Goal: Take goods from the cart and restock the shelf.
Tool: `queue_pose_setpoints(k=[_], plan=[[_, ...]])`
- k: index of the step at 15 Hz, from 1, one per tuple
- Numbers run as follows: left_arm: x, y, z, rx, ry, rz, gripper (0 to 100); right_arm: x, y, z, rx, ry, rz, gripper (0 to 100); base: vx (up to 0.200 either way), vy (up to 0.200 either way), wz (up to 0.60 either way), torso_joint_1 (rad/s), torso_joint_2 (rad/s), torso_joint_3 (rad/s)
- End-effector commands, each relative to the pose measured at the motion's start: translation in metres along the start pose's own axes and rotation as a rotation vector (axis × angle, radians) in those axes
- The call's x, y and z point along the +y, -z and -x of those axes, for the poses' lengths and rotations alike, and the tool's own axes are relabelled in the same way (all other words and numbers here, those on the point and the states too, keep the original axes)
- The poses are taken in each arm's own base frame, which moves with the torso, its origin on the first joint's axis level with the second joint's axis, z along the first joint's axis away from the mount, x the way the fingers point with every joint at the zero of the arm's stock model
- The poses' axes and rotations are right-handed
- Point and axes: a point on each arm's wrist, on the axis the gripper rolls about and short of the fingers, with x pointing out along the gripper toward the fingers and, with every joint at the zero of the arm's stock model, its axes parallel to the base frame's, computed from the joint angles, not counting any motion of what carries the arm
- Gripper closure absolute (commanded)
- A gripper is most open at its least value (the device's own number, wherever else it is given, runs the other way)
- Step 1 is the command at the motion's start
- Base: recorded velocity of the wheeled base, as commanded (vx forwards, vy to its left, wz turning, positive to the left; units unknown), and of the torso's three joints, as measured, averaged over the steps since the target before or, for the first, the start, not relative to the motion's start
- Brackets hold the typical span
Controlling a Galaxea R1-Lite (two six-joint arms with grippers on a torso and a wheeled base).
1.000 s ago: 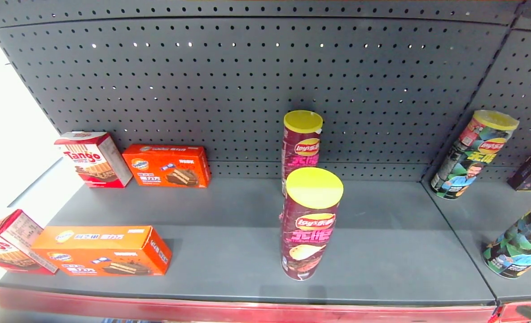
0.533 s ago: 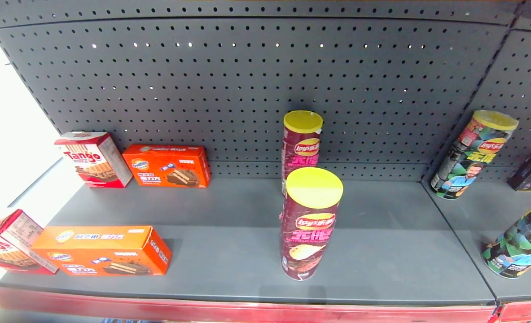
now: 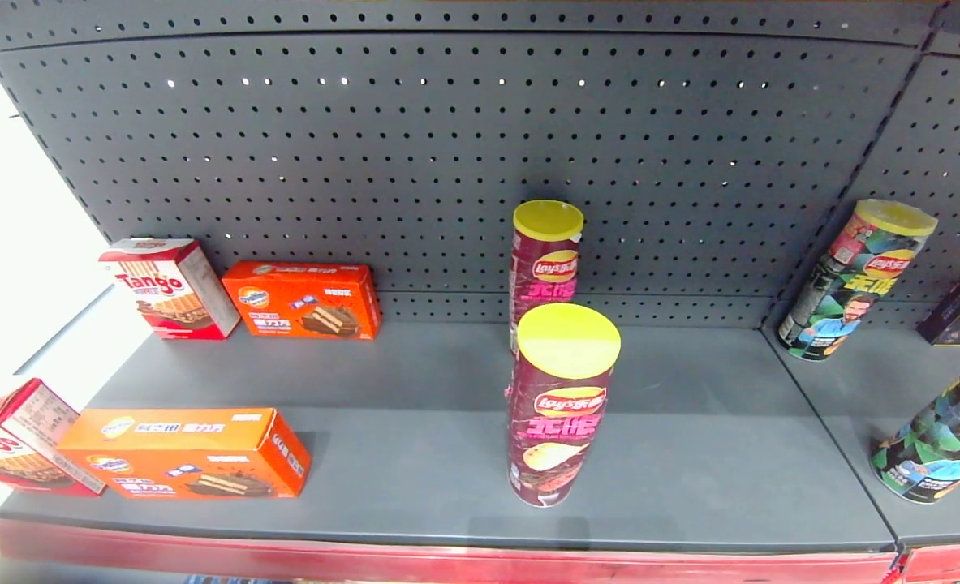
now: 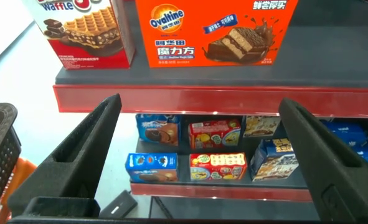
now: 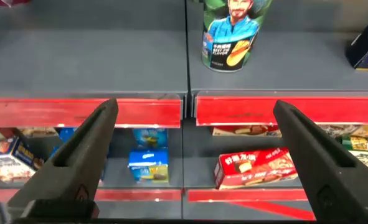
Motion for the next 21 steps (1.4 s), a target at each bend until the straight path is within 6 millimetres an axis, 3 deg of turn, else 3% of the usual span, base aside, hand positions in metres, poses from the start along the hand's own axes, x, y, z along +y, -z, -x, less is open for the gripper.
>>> queue_pose_setpoints(k=[1,21], plan=[[0.0000,0.0002,0.0000,0.000,-0.002,0.000,0,0.0000,0.0009,0.0012,-0.016,0.005,-0.003,0,0.000,0.000,0.00,0.000,0.00,0.000],[-0.0007,0.0002,0.0001,-0.011,0.021,0.003,0,0.0002,0.0010,0.0013,-0.017,-0.007,0.002,0,-0.020,-0.010,0.00,0.000,0.00,0.000]])
